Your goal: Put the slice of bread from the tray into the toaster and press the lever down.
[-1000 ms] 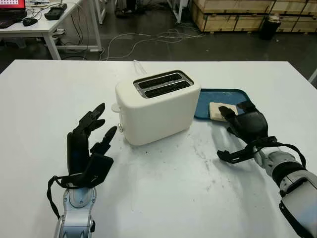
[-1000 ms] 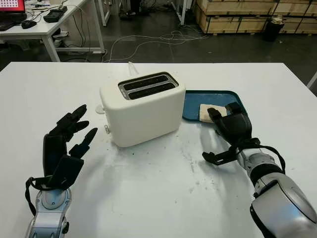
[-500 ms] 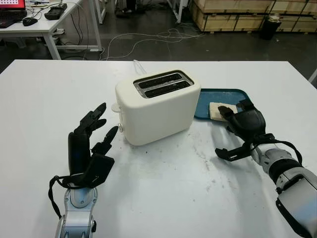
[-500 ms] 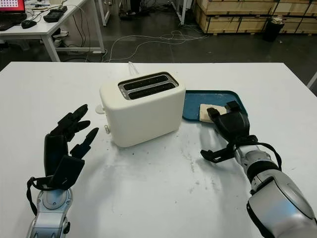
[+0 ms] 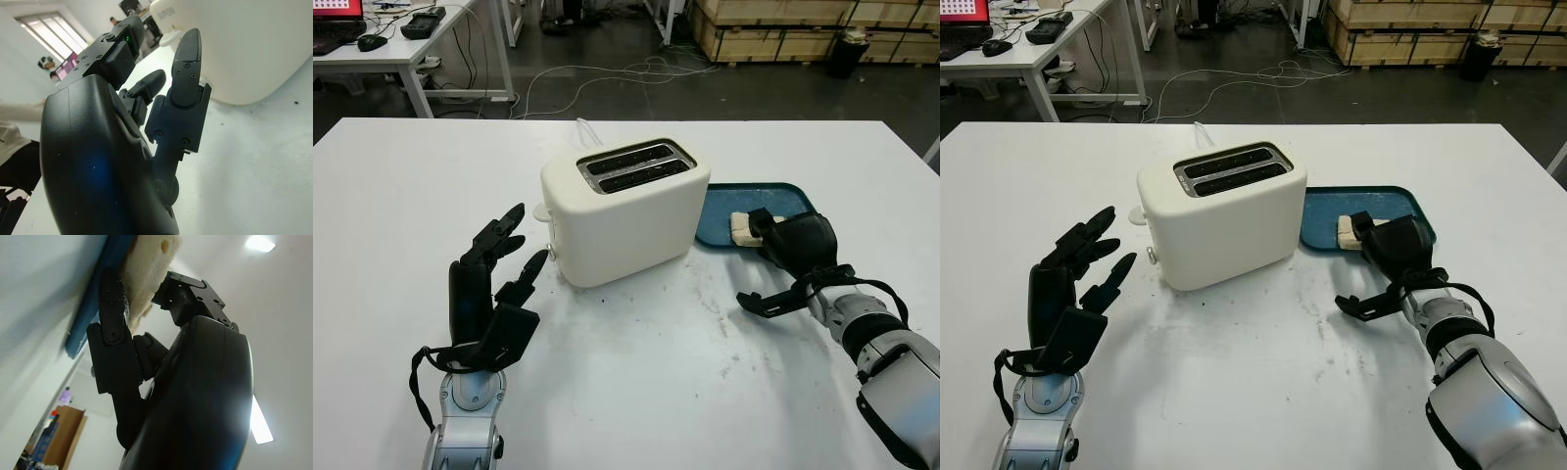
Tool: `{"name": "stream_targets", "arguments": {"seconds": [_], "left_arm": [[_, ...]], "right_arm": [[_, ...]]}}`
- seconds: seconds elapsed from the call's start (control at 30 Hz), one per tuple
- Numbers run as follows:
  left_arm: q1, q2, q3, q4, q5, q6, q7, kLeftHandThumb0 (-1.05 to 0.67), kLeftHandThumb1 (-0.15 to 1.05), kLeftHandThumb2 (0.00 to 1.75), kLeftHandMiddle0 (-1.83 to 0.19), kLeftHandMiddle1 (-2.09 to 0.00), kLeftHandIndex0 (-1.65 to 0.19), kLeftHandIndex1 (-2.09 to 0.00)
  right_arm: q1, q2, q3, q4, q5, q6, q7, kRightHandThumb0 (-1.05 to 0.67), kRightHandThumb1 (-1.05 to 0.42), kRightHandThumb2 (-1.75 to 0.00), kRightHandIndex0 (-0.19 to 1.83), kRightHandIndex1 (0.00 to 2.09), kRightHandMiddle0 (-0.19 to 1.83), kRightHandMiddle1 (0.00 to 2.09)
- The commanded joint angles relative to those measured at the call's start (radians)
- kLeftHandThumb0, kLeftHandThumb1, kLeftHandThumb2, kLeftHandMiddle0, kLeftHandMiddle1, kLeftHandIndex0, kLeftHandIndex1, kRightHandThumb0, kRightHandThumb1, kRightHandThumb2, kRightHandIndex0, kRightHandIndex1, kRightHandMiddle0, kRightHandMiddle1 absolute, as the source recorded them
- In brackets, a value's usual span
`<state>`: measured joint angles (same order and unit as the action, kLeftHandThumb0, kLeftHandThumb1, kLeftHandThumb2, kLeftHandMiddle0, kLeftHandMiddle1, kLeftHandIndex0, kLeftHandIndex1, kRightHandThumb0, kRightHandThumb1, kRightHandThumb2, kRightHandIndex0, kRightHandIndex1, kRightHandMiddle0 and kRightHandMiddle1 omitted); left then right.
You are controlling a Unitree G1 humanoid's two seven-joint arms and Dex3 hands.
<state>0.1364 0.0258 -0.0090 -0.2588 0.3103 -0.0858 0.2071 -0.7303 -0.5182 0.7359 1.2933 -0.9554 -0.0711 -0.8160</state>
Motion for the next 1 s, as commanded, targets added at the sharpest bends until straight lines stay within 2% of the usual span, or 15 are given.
{"name": "stream_targets", "arguments": {"seconds": [0.0, 0.27, 0.47, 0.87, 0.97], "left_arm": [[0.002, 0.002, -0.001, 0.003, -0.007, -0.017, -0.003, -0.4, 0.92, 0.21, -0.4, -0.75, -0.59, 0.0], [0.004, 0.003, -0.002, -0.001, 0.002, -0.004, -0.005, -0.41, 0.92, 0.21, -0.39, -0.76, -0.59, 0.0], [0.007, -0.001, -0.003, -0.004, -0.002, 0.0, -0.007, -0.41, 0.92, 0.21, -0.39, -0.75, -0.59, 0.0], [0.007, 0.0, -0.002, -0.003, -0.001, 0.001, -0.006, -0.4, 0.92, 0.22, -0.4, -0.73, -0.58, 0.0], [0.005, 0.001, -0.001, 0.0, 0.003, -0.001, -0.003, -0.39, 0.92, 0.22, -0.4, -0.74, -0.58, 0.0]], "right_arm": [[0.015, 0.007, 0.022, 0.017, -0.027, 0.023, -0.003, -0.5, -0.92, -0.42, 1.19, 1.75, 0.65, 1.75], [-0.01, -0.011, 0.013, 0.01, -0.006, -0.029, -0.017, -0.48, -0.92, -0.54, 1.08, 1.75, 0.58, 1.75], [-0.058, -0.038, -0.051, -0.012, 0.049, -0.144, 0.055, -0.53, -0.92, -0.53, 1.04, 1.75, 0.56, 1.75], [-0.14, -0.091, -0.126, -0.072, 0.071, -0.237, 0.15, -0.58, -0.92, -0.58, 1.02, 1.75, 0.61, 1.75], [-0.153, -0.107, -0.147, -0.087, 0.078, -0.26, 0.142, -0.58, -0.92, -0.5, 1.0, 1.75, 0.64, 1.75]]}}
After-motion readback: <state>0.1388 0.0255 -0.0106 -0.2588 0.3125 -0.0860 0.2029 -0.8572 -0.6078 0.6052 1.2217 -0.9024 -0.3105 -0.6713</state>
